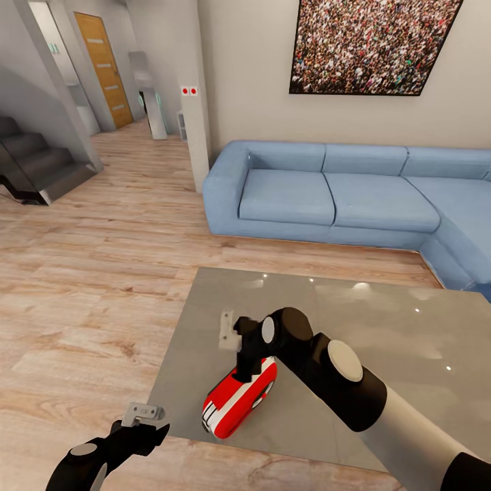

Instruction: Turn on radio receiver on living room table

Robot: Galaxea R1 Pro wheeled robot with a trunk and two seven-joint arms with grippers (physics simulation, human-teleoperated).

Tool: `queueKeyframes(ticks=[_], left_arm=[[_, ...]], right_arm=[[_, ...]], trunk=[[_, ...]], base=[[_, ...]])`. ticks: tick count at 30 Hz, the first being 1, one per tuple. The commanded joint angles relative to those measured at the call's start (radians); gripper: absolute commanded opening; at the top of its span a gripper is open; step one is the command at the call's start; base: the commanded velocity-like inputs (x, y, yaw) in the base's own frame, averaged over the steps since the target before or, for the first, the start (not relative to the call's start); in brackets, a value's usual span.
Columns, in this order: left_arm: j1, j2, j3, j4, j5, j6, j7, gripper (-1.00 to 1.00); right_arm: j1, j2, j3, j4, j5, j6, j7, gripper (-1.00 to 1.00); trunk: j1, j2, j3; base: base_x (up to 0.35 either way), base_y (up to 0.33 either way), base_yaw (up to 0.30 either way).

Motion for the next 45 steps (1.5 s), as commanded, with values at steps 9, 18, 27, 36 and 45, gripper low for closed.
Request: queueKeyframes(ticks=[9,18,27,36,45], left_arm=[[0.0,0.0,0.0,0.0,0.0,0.0,0.0,1.0],[0.0,0.0,0.0,0.0,0.0,0.0,0.0,1.0],[0.0,-0.001,0.0,0.0,-0.001,0.0,0.0,1.0],[0.0,-0.001,-0.001,0.0,-0.001,-0.001,0.0,1.0],[0.0,-0.001,-0.001,0.001,-0.001,-0.002,0.0,1.0]], right_arm=[[0.0,0.004,0.054,0.004,0.118,-0.054,0.013,1.0],[0.0,0.004,0.101,0.009,0.153,-0.056,0.024,1.0],[0.0,0.035,0.131,0.014,0.202,-0.057,0.04,1.0],[0.0,0.139,0.123,0.074,0.209,-0.057,0.056,1.0],[0.0,0.201,0.113,0.154,0.209,-0.058,0.053,1.0]], trunk=[[0.0,0.0,0.0],[0.0,0.0,0.0],[0.0,0.0,0.0],[0.0,0.0,0.0],[0.0,0.0,0.0]], base=[[0.0,0.0,0.0],[0.0,0.0,0.0],[0.0,0.0,0.0],[0.0,0.0,0.0],[0.0,0.0,0.0]])
